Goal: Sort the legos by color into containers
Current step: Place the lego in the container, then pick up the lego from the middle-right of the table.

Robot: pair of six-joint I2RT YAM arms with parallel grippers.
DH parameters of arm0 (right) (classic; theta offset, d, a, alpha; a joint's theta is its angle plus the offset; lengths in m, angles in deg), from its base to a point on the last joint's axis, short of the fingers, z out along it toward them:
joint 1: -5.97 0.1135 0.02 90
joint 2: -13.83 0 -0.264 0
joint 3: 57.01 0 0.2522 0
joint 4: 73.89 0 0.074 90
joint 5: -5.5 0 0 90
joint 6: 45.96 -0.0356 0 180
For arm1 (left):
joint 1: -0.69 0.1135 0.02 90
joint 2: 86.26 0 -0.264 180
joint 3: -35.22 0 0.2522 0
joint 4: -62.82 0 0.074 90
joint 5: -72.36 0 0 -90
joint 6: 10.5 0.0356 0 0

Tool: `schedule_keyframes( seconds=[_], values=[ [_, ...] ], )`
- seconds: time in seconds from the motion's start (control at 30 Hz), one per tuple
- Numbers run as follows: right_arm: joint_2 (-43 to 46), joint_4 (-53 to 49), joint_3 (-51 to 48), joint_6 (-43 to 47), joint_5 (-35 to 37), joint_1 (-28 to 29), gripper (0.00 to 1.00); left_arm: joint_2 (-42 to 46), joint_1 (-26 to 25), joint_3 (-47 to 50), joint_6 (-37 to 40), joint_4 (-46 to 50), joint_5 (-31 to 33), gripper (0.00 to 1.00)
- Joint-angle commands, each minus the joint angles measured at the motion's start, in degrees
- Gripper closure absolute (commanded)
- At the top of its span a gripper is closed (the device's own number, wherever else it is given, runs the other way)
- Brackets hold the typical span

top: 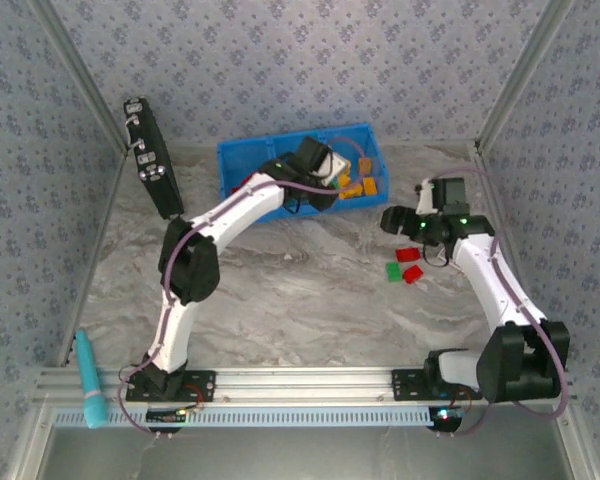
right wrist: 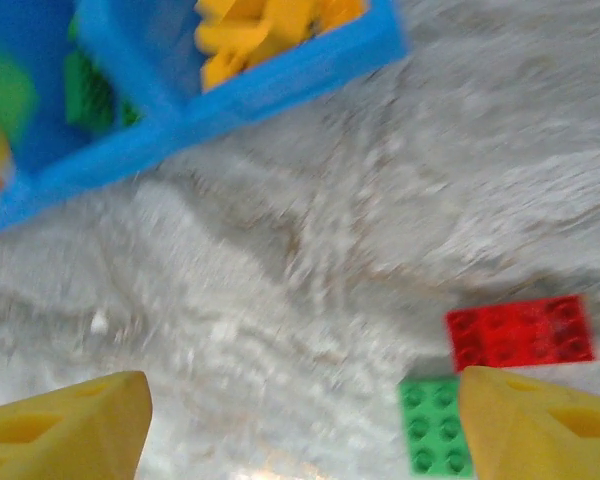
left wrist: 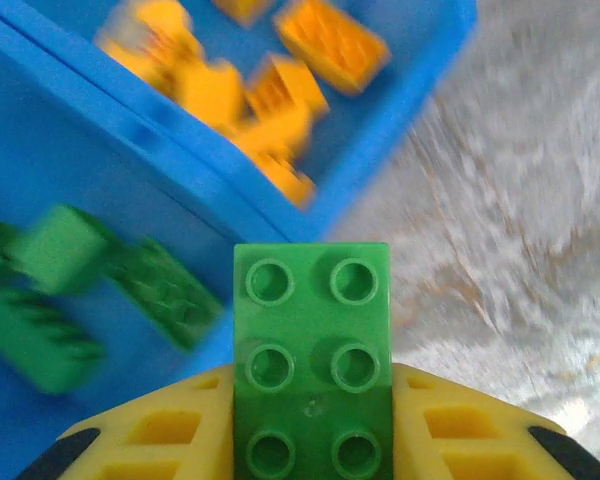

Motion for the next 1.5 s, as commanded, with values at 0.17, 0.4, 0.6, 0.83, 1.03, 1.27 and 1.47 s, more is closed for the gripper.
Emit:
schedule_keyframes(
  seconds=[0.17, 0.4, 0.6, 0.83, 1.03, 1.27, 1.47],
  values=[
    [-1.0, -13.3, -0.7, 0.3, 10.0, 8.5, 0.23, -7.8, 9.0, -12.6, -1.5, 0.3, -0.5, 0.73],
    [-5.1, -14.3, -2.9, 0.1, 13.0, 10.3, 0.22, -16.7, 10.3, -20.5, -1.8, 3.5, -0.9, 0.73],
    [-8.9, -13.5, -3.5, 1.2, 16.1, 10.2, 0.22, -20.2, 10.5, -23.0, -2.4, 4.3, -1.0, 0.68],
    [-15.0, -9.1, -3.0, 4.3, 16.2, 9.2, 0.25, -19.8, 10.5, -23.9, -2.8, 5.8, -1.4, 0.37],
    [-19.3, -7.7, -1.0, 6.0, 17.5, 8.5, 0.29, -15.3, 10.1, -23.3, -2.0, 5.0, -2.5, 0.25],
    [-23.4, -7.7, 0.9, 6.7, 18.8, 8.7, 0.35, -7.9, 8.9, -22.2, 0.2, 5.8, -2.7, 0.25],
    [-24.9, -7.7, 0.2, 6.3, 20.1, 10.3, 0.5, 3.3, 8.6, -14.7, 2.1, 4.7, -2.0, 0.24]
  ],
)
